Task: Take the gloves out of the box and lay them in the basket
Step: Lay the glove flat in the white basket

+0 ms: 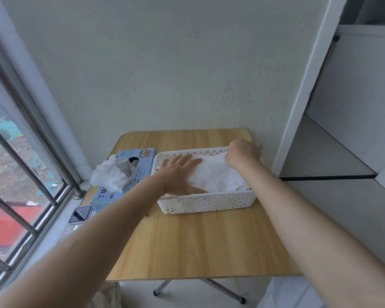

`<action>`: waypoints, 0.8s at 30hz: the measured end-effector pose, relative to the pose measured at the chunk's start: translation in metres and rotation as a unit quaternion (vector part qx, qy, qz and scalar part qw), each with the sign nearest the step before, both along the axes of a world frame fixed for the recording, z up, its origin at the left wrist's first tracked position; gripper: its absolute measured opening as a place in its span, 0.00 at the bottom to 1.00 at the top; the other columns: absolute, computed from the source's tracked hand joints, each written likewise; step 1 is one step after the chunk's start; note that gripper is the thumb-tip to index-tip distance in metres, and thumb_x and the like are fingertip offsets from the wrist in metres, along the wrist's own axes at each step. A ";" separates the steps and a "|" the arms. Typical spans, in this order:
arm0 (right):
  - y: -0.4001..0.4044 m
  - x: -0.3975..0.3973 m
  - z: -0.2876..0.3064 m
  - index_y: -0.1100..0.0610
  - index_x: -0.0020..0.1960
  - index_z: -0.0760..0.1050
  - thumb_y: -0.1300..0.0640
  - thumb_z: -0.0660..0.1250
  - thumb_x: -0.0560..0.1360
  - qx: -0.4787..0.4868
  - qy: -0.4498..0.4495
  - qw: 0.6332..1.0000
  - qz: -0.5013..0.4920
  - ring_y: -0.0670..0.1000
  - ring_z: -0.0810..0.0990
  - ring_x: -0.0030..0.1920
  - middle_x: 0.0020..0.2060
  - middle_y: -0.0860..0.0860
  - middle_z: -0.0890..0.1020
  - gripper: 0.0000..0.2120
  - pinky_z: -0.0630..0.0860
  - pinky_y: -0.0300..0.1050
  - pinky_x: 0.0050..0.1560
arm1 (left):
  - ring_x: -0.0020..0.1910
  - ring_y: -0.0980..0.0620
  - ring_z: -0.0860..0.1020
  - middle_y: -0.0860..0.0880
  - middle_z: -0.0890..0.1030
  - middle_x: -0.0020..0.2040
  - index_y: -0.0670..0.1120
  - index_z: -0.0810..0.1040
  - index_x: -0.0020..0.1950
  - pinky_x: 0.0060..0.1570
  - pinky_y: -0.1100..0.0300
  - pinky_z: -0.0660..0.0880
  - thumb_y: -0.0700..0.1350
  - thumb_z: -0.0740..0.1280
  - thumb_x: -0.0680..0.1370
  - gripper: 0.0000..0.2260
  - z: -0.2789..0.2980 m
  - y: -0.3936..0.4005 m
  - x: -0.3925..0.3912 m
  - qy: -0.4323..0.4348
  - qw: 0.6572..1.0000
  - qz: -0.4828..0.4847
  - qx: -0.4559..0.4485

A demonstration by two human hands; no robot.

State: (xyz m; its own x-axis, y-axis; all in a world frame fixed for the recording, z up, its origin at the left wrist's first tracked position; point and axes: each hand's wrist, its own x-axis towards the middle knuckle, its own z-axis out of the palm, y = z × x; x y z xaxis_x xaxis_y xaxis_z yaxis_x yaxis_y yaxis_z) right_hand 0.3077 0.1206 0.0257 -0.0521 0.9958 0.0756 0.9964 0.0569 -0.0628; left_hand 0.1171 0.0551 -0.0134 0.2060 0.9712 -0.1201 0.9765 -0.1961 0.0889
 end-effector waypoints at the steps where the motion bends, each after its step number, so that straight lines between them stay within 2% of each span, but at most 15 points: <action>1: 0.000 0.003 0.003 0.53 0.53 0.76 0.60 0.61 0.76 0.010 -0.037 0.999 -0.003 0.56 0.73 0.61 0.56 0.52 0.79 0.09 0.63 0.49 0.62 | 0.80 0.46 0.44 0.52 0.45 0.81 0.59 0.45 0.80 0.76 0.39 0.44 0.76 0.61 0.68 0.47 -0.001 0.001 0.000 0.002 1.000 0.001 -0.005; 4: 0.000 0.006 0.005 0.53 0.57 0.77 0.61 0.61 0.76 0.024 -0.094 0.995 0.008 0.56 0.73 0.61 0.58 0.53 0.78 0.12 0.64 0.50 0.64 | 0.80 0.45 0.44 0.52 0.45 0.81 0.59 0.44 0.80 0.76 0.38 0.44 0.74 0.61 0.70 0.45 -0.002 0.003 0.000 0.025 1.000 -0.005 -0.016; 6: 0.000 0.006 0.003 0.56 0.59 0.76 0.62 0.62 0.77 0.056 -0.089 0.994 0.035 0.57 0.72 0.62 0.59 0.55 0.76 0.12 0.66 0.51 0.63 | 0.80 0.45 0.45 0.52 0.46 0.81 0.60 0.45 0.80 0.76 0.37 0.44 0.76 0.61 0.69 0.46 -0.001 0.003 0.001 0.019 1.000 -0.005 -0.016; 7: 0.000 0.005 0.003 0.58 0.58 0.76 0.62 0.62 0.77 0.083 -0.064 0.993 0.061 0.58 0.73 0.61 0.59 0.56 0.75 0.11 0.68 0.50 0.61 | 0.80 0.46 0.46 0.53 0.47 0.81 0.60 0.46 0.79 0.76 0.37 0.45 0.78 0.60 0.67 0.48 0.002 0.003 0.001 0.001 1.000 0.000 -0.014; 9: -0.003 0.001 0.005 0.59 0.53 0.75 0.59 0.63 0.78 0.098 0.052 0.985 0.136 0.58 0.74 0.58 0.56 0.56 0.75 0.07 0.72 0.49 0.54 | 0.80 0.48 0.48 0.54 0.50 0.81 0.62 0.49 0.79 0.75 0.38 0.46 0.82 0.57 0.61 0.51 0.011 0.003 -0.002 -0.047 0.999 0.009 -0.001; 11: -0.009 -0.004 0.007 0.55 0.54 0.76 0.47 0.68 0.75 -0.003 0.159 0.966 0.202 0.54 0.75 0.54 0.54 0.52 0.74 0.13 0.73 0.48 0.51 | 0.80 0.49 0.49 0.54 0.51 0.81 0.63 0.52 0.78 0.76 0.39 0.46 0.81 0.57 0.60 0.50 0.021 0.002 -0.006 -0.058 0.998 0.000 0.004; 12: -0.012 -0.005 0.007 0.51 0.58 0.75 0.41 0.71 0.71 -0.074 0.154 0.959 0.226 0.52 0.74 0.55 0.55 0.49 0.73 0.20 0.73 0.48 0.51 | 0.79 0.49 0.49 0.54 0.52 0.81 0.63 0.52 0.78 0.76 0.39 0.47 0.80 0.60 0.62 0.49 0.024 0.001 -0.008 -0.043 0.999 -0.006 -0.002; 14: -0.020 -0.007 0.006 0.45 0.66 0.70 0.35 0.75 0.64 -0.179 0.070 0.953 0.236 0.51 0.72 0.59 0.60 0.46 0.71 0.35 0.73 0.49 0.57 | 0.79 0.48 0.50 0.54 0.52 0.81 0.62 0.53 0.78 0.76 0.40 0.48 0.75 0.65 0.66 0.46 0.027 -0.002 -0.009 0.017 1.000 -0.006 -0.021; 16: -0.023 -0.006 0.001 0.45 0.71 0.65 0.36 0.77 0.62 -0.214 0.007 0.950 0.226 0.53 0.72 0.63 0.66 0.47 0.70 0.42 0.72 0.51 0.60 | 0.79 0.46 0.52 0.53 0.53 0.80 0.61 0.53 0.79 0.76 0.42 0.50 0.71 0.67 0.69 0.43 0.026 -0.006 -0.007 0.059 0.998 0.001 -0.034; 18: -0.026 -0.010 0.001 0.46 0.73 0.63 0.38 0.77 0.63 -0.211 -0.017 0.952 0.221 0.54 0.71 0.64 0.69 0.49 0.69 0.44 0.72 0.51 0.60 | 0.78 0.47 0.54 0.52 0.55 0.80 0.60 0.54 0.79 0.75 0.44 0.51 0.69 0.68 0.70 0.42 0.025 -0.009 -0.004 0.049 0.998 0.001 -0.032; 21: -0.031 -0.026 0.013 0.46 0.75 0.60 0.43 0.75 0.67 -0.179 -0.043 0.958 0.220 0.56 0.70 0.66 0.70 0.51 0.67 0.40 0.72 0.51 0.60 | 0.76 0.48 0.60 0.53 0.60 0.78 0.60 0.59 0.77 0.74 0.45 0.56 0.70 0.71 0.67 0.43 0.036 -0.014 -0.008 -0.059 0.998 0.008 -0.010; 24: -0.037 -0.055 0.034 0.48 0.72 0.64 0.51 0.68 0.74 -0.149 0.017 0.957 0.248 0.56 0.70 0.65 0.68 0.52 0.68 0.29 0.72 0.51 0.59 | 0.68 0.49 0.70 0.53 0.69 0.72 0.59 0.69 0.71 0.69 0.47 0.66 0.66 0.72 0.69 0.34 0.049 -0.022 -0.035 -0.172 0.983 0.041 0.048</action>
State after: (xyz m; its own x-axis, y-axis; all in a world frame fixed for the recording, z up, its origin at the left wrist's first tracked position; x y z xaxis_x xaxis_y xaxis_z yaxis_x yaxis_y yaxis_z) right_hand 0.2529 0.0832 0.0593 -0.5260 0.8271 -0.1978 0.8488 0.4962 -0.1823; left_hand 0.0822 0.0333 0.0359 0.1391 0.9896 0.0370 0.9048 -0.1422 0.4013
